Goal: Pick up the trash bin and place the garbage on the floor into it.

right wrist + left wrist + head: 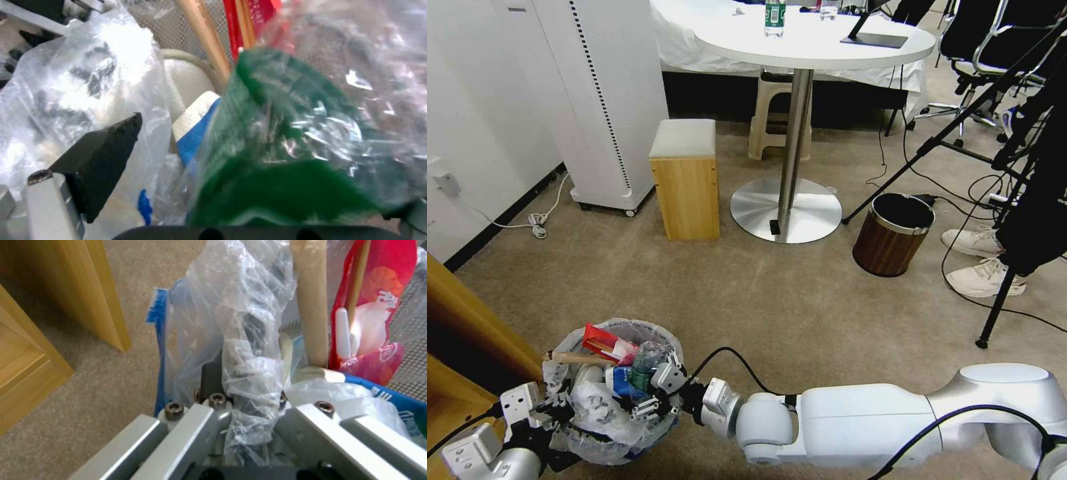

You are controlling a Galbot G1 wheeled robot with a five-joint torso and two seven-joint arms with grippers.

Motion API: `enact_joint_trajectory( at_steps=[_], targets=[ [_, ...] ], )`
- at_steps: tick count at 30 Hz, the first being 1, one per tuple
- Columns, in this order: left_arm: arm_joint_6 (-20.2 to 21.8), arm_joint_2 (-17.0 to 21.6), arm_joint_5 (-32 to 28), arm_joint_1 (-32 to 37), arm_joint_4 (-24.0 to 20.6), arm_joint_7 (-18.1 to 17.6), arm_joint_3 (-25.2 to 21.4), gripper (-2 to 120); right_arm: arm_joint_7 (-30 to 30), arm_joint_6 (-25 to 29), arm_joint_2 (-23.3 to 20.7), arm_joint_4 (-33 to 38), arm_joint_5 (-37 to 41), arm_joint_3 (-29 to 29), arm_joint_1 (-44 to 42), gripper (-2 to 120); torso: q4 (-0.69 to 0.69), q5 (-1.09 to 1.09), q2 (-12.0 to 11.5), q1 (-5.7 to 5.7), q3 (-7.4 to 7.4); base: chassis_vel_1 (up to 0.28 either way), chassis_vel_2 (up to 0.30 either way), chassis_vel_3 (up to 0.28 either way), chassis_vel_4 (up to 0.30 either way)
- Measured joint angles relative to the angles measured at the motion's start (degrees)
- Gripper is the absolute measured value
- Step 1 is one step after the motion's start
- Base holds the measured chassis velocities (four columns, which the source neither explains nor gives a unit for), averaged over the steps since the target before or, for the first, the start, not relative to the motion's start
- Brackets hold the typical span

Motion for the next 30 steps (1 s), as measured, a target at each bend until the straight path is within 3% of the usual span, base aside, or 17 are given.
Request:
enact_joint_trajectory(
  at_steps=[11, 21, 30],
  targets=[
    [0.1, 0.9, -0.4, 0.0, 1.5, -0.1, -0.6, 0, 0.4, 0.6, -0.2, 1.5, -0.9, 2.8, 0.0, 100, 0.01, 0.0, 0.0, 0.0, 0.0, 0.0, 0.0, 0.0, 0.0],
    [1.1, 2.5, -2.3, 0.5, 2.4, -0.9, -1.1, 0, 0.4, 0.8, -3.9, 4.6, -0.9, 5.9, 0.2, 100, 0.01, 0.0, 0.0, 0.0, 0.0, 0.0, 0.0, 0.0, 0.0],
    [2.4, 6.2, -6.0, 0.4, 3.7, -2.3, -1.3, 0, 1.6, 1.1, -9.1, 7.9, -1.6, 10.7, -1.2, 100, 0.01, 0.01, 0.0, 0.0, 0.0, 0.0, 0.0, 0.0, 0.0]
  ],
)
